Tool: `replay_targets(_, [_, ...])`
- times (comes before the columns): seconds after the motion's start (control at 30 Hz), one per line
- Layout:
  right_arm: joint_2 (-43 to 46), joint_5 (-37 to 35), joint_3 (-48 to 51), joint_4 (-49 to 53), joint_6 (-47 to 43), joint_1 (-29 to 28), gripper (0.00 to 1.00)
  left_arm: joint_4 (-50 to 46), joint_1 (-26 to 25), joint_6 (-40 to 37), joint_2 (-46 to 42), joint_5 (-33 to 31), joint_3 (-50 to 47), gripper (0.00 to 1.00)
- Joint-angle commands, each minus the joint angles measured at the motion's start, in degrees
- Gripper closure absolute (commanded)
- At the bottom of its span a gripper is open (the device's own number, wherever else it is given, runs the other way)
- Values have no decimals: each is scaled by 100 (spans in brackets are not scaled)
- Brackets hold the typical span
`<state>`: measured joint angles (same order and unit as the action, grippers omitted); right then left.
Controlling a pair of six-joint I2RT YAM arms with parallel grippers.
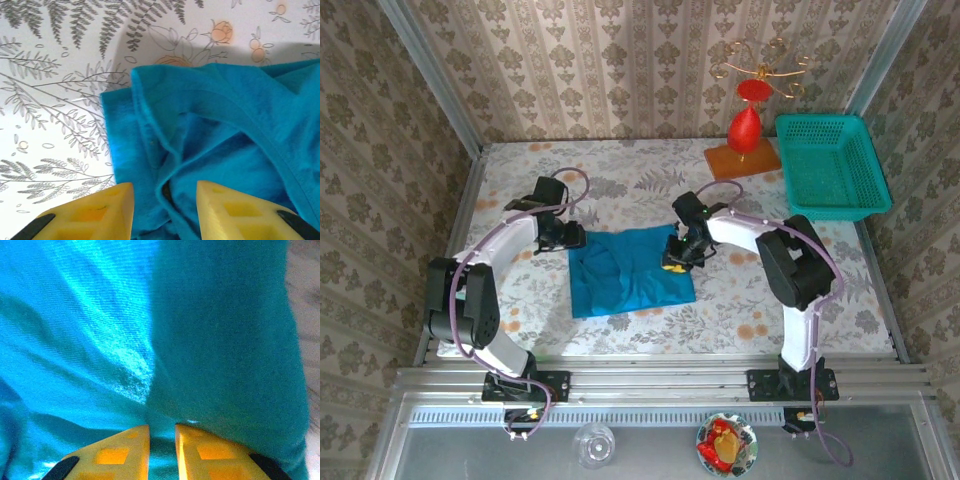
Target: Fold the inside-out t-shirt
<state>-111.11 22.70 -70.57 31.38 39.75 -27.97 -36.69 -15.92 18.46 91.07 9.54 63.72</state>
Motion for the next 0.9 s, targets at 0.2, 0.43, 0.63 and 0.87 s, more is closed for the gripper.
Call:
replay_targets(0.2, [1112,-385,1102,445,411,28,76,254,-233,46,636,698,480,62])
replay_targets(0.43, [1627,-624,639,866,284,69,76,-8,-427,-183,1287,800,1342,60])
replay_targets(0.63, [1290,-682,304,950,109,250,74,-588,-533,-384,1864,292,1871,61])
replay_targets(0.87, [605,-643,-280,921,-145,533,73,-628,-487,-501,2072,-159,1711,70])
